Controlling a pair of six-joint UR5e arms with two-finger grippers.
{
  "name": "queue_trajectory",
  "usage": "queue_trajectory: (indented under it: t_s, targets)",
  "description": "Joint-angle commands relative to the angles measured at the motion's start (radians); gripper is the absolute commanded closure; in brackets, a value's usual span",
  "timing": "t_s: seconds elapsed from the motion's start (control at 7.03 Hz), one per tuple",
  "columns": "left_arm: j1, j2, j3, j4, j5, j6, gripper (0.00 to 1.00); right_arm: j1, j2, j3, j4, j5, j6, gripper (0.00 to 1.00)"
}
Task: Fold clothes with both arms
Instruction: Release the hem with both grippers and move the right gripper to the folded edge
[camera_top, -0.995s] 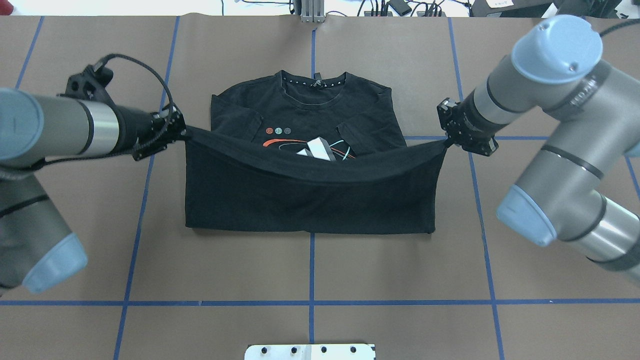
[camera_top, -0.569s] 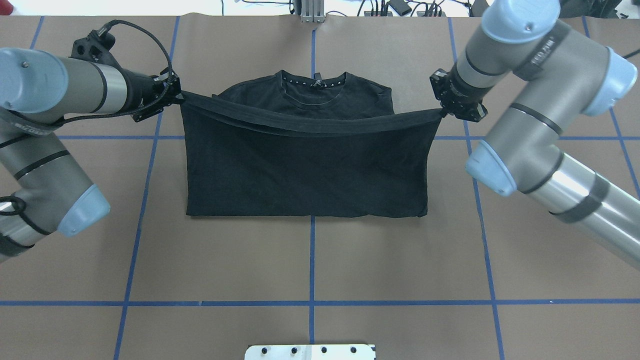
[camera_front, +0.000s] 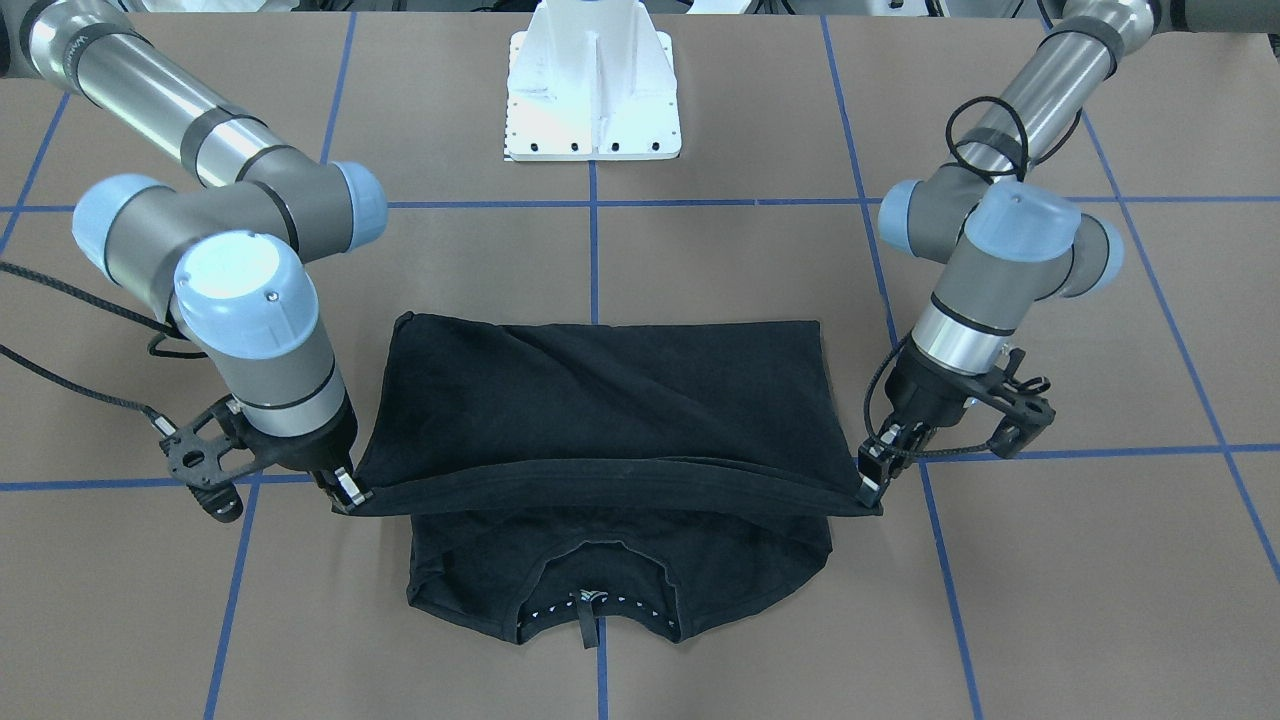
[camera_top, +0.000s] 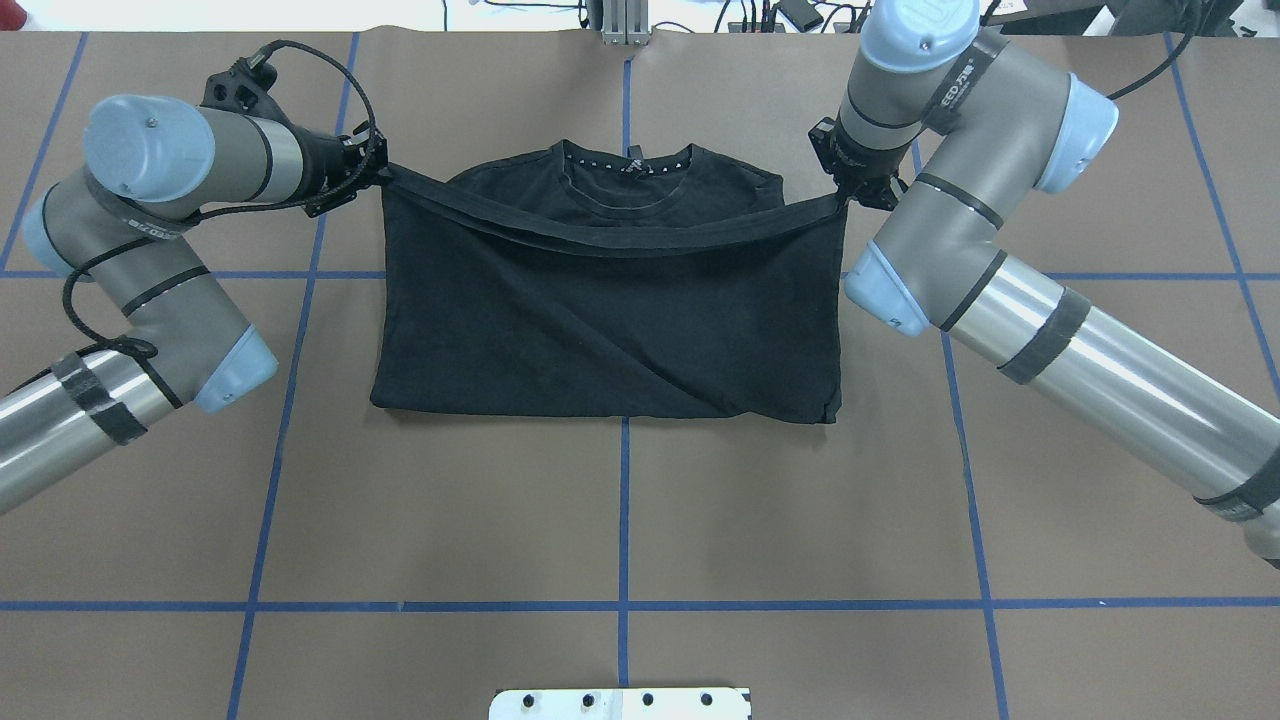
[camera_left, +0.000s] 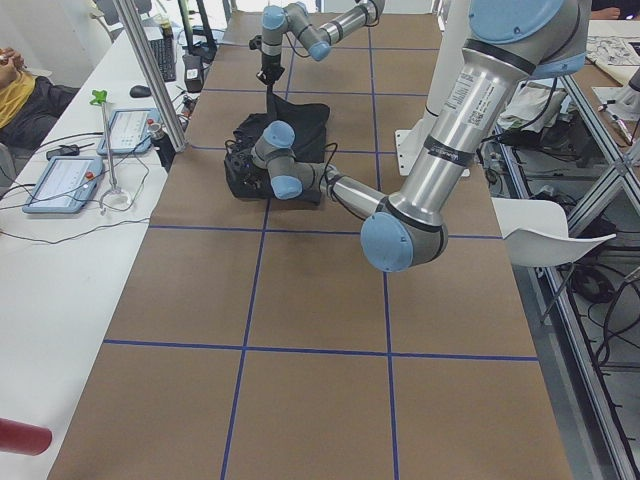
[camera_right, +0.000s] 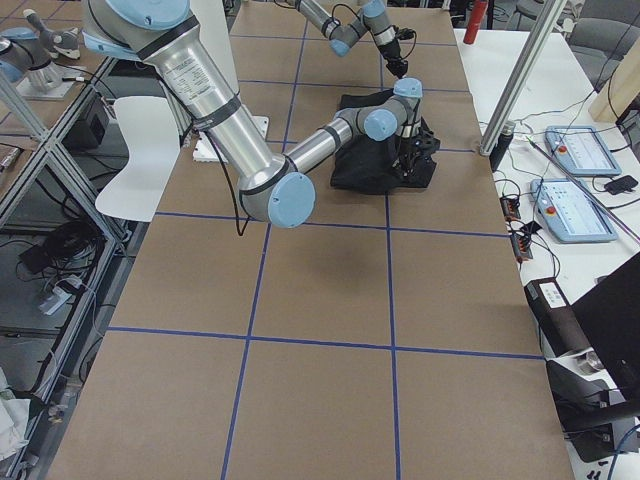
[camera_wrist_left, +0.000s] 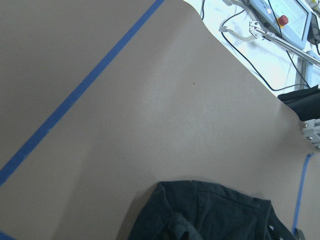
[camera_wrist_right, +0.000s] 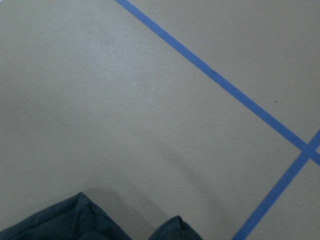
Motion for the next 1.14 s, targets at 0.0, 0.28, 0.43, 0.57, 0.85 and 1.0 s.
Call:
queue_trajectory:
  t_s: [0.0,0.28,0.43,0.57,0.85,1.0]
  targets:
    - [-0.001,-0.05,0.144,-0.086,0.045,-0.001,1.0,-0.009,0.021,-0.089,0.071,-0.012,-0.002,1.0]
    - [-0.004,-0.05,0.23,-0.164,0.062,0.057,0.44,-0.013,0.031,-0.138,0.074,-0.082,-0.005,0.63]
    - [-0.022,-0.05,0.243,-0.196,0.067,0.092,0.36,-0.013,0.042,-0.143,0.118,-0.099,0.006,0.42]
    - [-0.033,-0.05,0.25,-0.199,0.067,0.121,0.35,-0.013,0.066,-0.14,0.12,-0.096,0.029,0.01]
    - [-0.047,-0.05,0.24,-0.196,0.055,0.126,0.35,-0.017,0.035,0.035,0.033,-0.057,0.038,0.0]
    - [-0.052,-0.05,0.218,-0.192,0.053,0.126,0.35,-0.092,-0.089,0.176,0.04,-0.079,0.137,0.0]
